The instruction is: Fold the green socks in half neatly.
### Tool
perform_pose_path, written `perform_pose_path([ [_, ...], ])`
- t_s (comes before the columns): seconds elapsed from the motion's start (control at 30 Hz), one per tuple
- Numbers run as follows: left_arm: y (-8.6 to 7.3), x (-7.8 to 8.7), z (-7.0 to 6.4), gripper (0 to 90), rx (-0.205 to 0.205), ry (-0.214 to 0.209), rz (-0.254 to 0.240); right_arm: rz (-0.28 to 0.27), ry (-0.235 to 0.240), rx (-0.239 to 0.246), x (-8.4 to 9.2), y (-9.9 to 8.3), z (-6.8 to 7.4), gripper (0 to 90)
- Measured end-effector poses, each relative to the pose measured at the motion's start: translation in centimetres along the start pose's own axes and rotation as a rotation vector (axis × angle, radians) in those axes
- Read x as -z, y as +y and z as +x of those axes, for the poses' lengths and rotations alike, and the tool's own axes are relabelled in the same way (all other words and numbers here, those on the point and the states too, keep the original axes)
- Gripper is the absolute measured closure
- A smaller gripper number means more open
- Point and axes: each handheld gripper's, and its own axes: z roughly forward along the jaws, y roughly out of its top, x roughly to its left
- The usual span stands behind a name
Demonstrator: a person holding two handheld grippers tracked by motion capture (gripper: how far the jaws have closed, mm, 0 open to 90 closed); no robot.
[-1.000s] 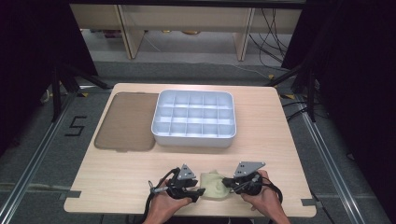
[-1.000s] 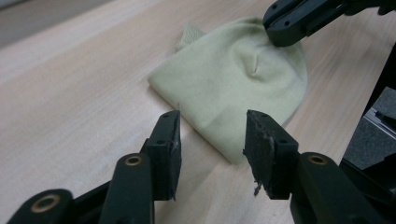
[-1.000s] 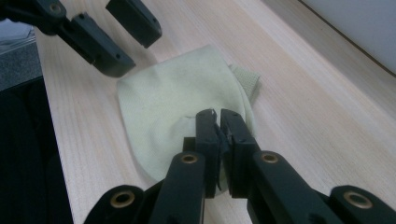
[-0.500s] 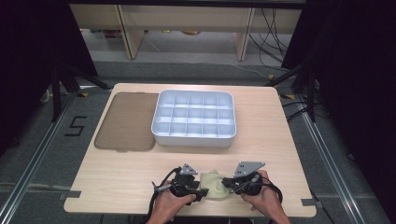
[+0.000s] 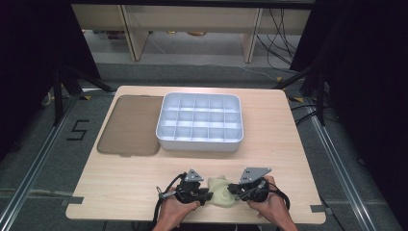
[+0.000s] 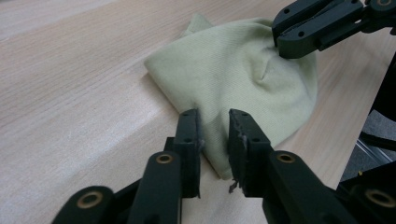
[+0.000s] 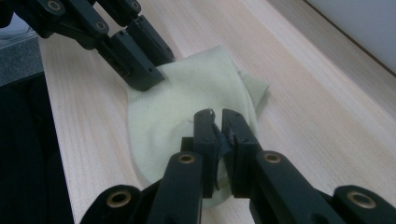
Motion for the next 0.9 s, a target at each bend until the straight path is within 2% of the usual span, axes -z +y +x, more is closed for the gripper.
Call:
perform_pose_path([
  [0.03, 0.0, 0.0, 0.0, 76.4, 0.006, 0.003, -0.005, 0.000, 0.002, -0.003, 0.0, 0.0, 0.0, 84.5],
  [0.13, 0.0, 0.1, -0.2, 80.2, -0.018, 0.011, -0.002, 0.001, 0.004, -0.002, -0.1, -0.1, 0.1, 84.5],
  [0.17, 0.1, -0.1, -0.3, 80.8, -0.007, 0.015, -0.020, -0.004, 0.010, 0.008, -0.1, 0.0, 0.0, 84.5],
  [0.2, 0.2, 0.1, -0.2, 81.3, -0.031, 0.018, -0.002, -0.003, 0.006, 0.000, 0.0, 0.0, 0.0, 84.5],
  [0.23, 0.2, 0.1, -0.2, 81.9, -0.035, 0.020, 0.000, -0.007, 0.003, -0.003, 0.0, 0.0, 0.0, 84.6],
  [0.3, 0.2, 0.0, -0.3, 82.3, -0.025, 0.021, -0.011, -0.012, 0.008, -0.001, 0.1, 0.1, 0.1, 84.6],
  [0.33, 0.3, 0.1, -0.2, 82.4, -0.050, 0.025, 0.007, -0.018, 0.018, 0.000, 0.1, 0.1, 0.2, 84.7],
  [0.43, 0.4, 0.2, -0.2, 82.7, -0.045, 0.035, -0.002, -0.025, 0.027, 0.009, 0.0, 0.2, 0.5, 84.7],
  [0.5, 0.5, 0.5, -0.1, 82.8, -0.052, 0.038, -0.010, -0.026, 0.045, 0.025, -0.1, 0.4, 0.8, 84.8],
  [0.53, 0.6, 0.7, 0.0, 82.9, -0.073, 0.046, 0.005, -0.034, 0.059, 0.053, -0.5, 0.6, 1.2, 85.1],
  [0.57, 0.6, 0.7, 0.0, 83.0, -0.073, 0.046, 0.005, -0.034, 0.059, 0.053, -0.5, 0.6, 1.2, 85.1],
  [0.6, 0.7, 0.9, -0.1, 83.2, -0.075, 0.046, 0.006, -0.033, 0.065, 0.061, -0.9, 0.9, 1.8, 85.2],
  [0.63, 0.9, 1.0, -0.1, 83.4, -0.094, 0.054, 0.010, -0.031, 0.069, 0.059, -1.1, 1.1, 2.1, 85.2],
  [0.7, 1.0, 1.1, -0.1, 83.6, -0.100, 0.050, 0.013, -0.036, 0.082, 0.093, -1.5, 1.3, 2.6, 85.4],
  [0.8, 1.2, 1.3, -0.2, 83.7, -0.102, 0.056, -0.001, -0.029, 0.094, 0.101, -2.0, 1.6, 3.2, 85.4],
  [0.83, 1.2, 1.3, -0.2, 83.7, -0.102, 0.056, -0.001, -0.029, 0.094, 0.101, -2.0, 1.6, 3.2, 85.4],
  [0.87, 1.4, 1.5, -0.2, 83.8, -0.122, 0.064, 0.013, -0.025, 0.105, 0.104, -2.4, 1.7, 3.4, 85.5],
  [0.9, 1.3, 1.4, -0.2, 83.8, -0.117, 0.061, 0.009, -0.018, 0.108, 0.105, -2.6, 1.7, 3.6, 85.5],
])
